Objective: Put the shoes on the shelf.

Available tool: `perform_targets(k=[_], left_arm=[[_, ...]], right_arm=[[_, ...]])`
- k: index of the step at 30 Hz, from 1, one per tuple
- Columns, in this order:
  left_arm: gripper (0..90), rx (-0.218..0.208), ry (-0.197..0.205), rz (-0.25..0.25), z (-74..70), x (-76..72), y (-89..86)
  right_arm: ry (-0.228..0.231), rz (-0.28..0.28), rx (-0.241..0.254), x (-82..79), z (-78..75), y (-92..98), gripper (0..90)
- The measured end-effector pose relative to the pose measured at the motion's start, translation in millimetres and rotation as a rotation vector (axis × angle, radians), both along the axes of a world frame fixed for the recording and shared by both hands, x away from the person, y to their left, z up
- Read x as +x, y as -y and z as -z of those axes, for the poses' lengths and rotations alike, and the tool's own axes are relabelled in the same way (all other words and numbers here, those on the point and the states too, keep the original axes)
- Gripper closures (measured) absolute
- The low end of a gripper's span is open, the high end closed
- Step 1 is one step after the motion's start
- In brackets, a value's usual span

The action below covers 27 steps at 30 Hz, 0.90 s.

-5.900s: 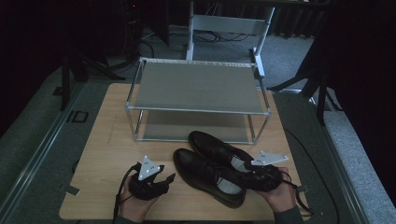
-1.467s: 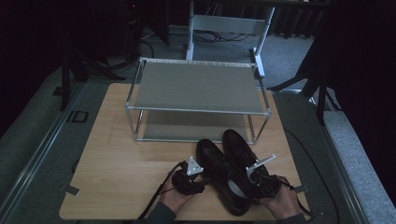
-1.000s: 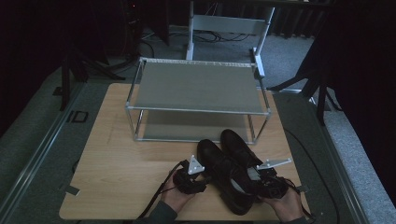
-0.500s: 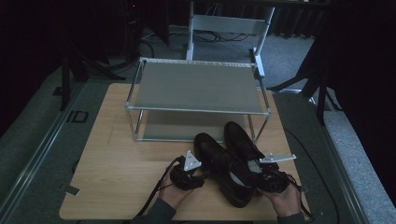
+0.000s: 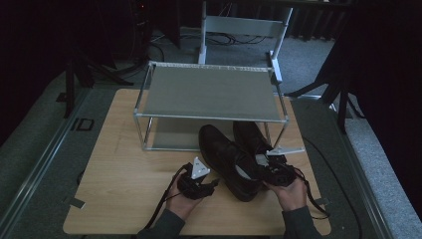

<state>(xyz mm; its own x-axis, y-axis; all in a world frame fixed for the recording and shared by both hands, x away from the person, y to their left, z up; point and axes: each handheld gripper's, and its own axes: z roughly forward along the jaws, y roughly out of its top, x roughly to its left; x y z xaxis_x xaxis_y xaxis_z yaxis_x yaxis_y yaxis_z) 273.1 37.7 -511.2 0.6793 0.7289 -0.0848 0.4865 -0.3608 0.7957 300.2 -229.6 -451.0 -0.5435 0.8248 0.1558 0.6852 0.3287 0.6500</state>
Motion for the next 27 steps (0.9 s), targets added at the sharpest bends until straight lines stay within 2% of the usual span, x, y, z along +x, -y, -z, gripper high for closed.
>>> perform_targets(k=[4, 7, 8, 9, 12, 13, 16, 19, 24, 27], left_arm=[[51.7, 0.004, 0.010, -0.018, -1.0, 4.4, -3.2], [51.8, -0.002, 0.020, -0.075, -1.5, 17.1, -11.3], [52.1, -0.002, 0.020, -0.075, -1.5, 17.1, -11.3], [52.4, -0.010, 0.012, -0.104, -0.7, 23.2, -16.3], [52.4, -0.026, 0.006, -0.132, -0.4, 27.6, -20.3], [52.4, -0.018, 0.018, -0.153, -0.1, 31.7, -23.3], [52.9, -0.013, 0.016, -0.185, 3.1, 39.5, -26.1], [54.1, -0.006, 0.013, -0.204, 6.4, 45.8, -27.1], [56.3, 0.013, 0.021, -0.215, 8.8, 51.7, -26.2], [56.3, 0.020, 0.024, -0.232, 9.6, 58.0, -25.8]], right_arm=[[-0.013, -0.001, 0.012, 9.1, 2.0, -4.6, 81.2], [-0.020, 0.002, 0.011, 18.9, 7.4, -12.0, 81.2], [-0.020, 0.002, 0.011, 18.9, 7.4, -12.0, 81.2], [-0.018, 0.007, 0.013, 22.6, 9.0, -14.8, 81.2], [-0.014, 0.018, 0.020, 28.4, 9.7, -17.8, 81.1], [-0.008, 0.021, 0.020, 30.5, 9.8, -18.7, 81.1], [0.000, 0.035, 0.017, 35.3, 9.7, -23.9, 81.1], [0.009, 0.041, 0.007, 39.6, 9.3, -29.2, 81.1], [0.016, 0.050, 0.021, 45.3, 8.5, -35.0, 81.1], [0.029, 0.067, 0.001, 46.9, 8.0, -39.5, 81.0]])
